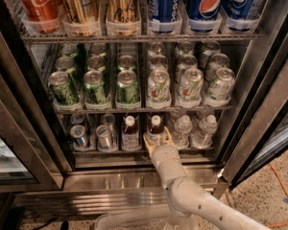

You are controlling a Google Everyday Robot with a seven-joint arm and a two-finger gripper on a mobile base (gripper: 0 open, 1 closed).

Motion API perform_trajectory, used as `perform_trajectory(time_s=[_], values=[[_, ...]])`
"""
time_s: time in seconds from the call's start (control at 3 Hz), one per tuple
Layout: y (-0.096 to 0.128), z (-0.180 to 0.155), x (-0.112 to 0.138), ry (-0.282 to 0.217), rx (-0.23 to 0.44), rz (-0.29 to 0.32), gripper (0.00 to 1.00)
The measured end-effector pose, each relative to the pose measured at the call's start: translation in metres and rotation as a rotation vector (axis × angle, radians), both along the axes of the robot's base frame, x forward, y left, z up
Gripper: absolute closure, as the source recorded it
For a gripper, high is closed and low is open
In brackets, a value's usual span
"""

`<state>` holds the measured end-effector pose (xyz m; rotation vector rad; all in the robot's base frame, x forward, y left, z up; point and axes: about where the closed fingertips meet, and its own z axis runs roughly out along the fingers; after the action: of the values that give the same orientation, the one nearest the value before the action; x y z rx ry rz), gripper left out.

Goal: Pick blue plastic bottle from bottom shelf of fridge

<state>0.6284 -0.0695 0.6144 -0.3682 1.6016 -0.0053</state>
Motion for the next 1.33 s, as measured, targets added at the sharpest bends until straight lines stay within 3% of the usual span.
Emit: perform_trajectory(time_s=[0.67, 1.33], values=[[-0.002, 0.012, -0.004, -0.027, 0.023, -0.004, 1.00], [-0.002, 0.046, -0.012, -0.084, 0.065, -0.002, 1.00]])
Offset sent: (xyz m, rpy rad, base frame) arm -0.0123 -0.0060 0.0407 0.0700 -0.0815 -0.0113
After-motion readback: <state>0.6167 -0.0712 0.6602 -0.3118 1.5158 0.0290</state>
